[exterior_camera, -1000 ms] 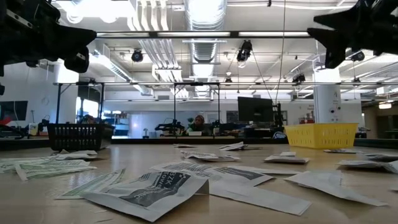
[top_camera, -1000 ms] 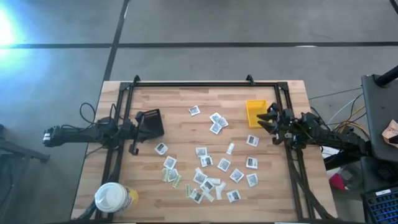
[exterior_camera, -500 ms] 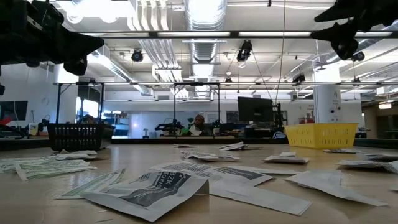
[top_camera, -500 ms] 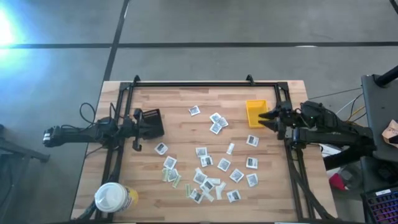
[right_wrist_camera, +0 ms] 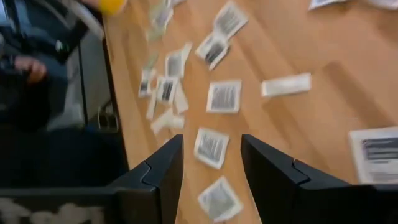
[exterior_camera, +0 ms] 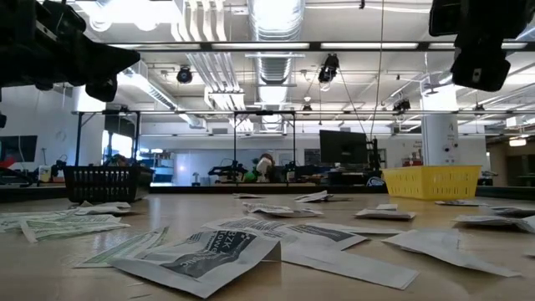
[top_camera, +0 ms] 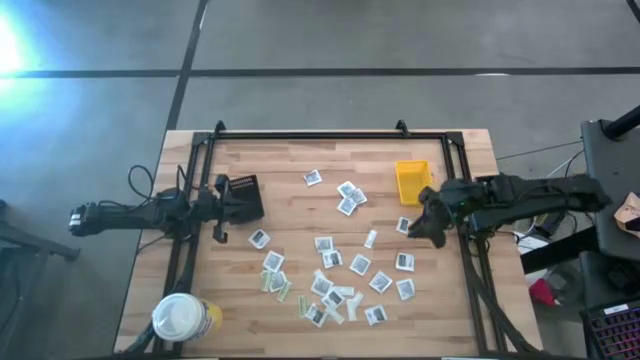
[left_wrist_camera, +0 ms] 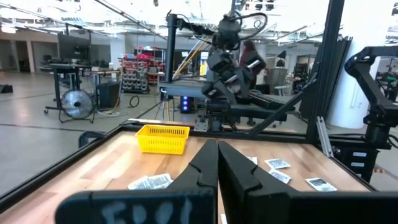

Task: Pick & Place First Aid Supplies
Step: Put the black pad into the yellow bin

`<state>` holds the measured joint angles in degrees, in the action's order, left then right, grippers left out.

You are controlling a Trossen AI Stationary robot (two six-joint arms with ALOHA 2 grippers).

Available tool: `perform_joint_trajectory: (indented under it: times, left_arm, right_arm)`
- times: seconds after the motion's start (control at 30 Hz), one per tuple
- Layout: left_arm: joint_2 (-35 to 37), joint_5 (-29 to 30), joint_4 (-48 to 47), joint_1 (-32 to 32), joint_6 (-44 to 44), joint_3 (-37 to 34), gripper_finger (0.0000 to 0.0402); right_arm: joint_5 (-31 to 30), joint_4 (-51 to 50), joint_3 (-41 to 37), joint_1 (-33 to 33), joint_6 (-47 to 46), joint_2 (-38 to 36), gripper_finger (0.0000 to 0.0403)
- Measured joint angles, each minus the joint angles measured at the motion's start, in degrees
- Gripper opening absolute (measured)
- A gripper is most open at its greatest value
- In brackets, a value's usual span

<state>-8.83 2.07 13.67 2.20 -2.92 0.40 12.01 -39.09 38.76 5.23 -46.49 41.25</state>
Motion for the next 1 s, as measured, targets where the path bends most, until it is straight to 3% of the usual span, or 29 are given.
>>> perform_joint_trajectory:
  times: [0.3, 0.6, 1.0]
  left_arm:
    - [0.01, 0.00, -0.08, 0.02, -0.06, 0.00, 0.0005]
    - [-0.02, 0.14, -1.40, 0.02, 1.84, 0.00, 0.0005]
    - [-0.24, 0.52, -3.21, 0.04, 2.80, 0.00, 0.0005]
  right_arm:
    - [-0.05, -7.72, 7.43, 6.09, -0.09, 11.44, 0.0141]
    - [-4.72, -21.87, 17.79, 10.86, -7.77, 23.92, 0.0128]
    - [-9.77, -23.10, 22.15, 22.54, -4.67, 36.53, 0.0117]
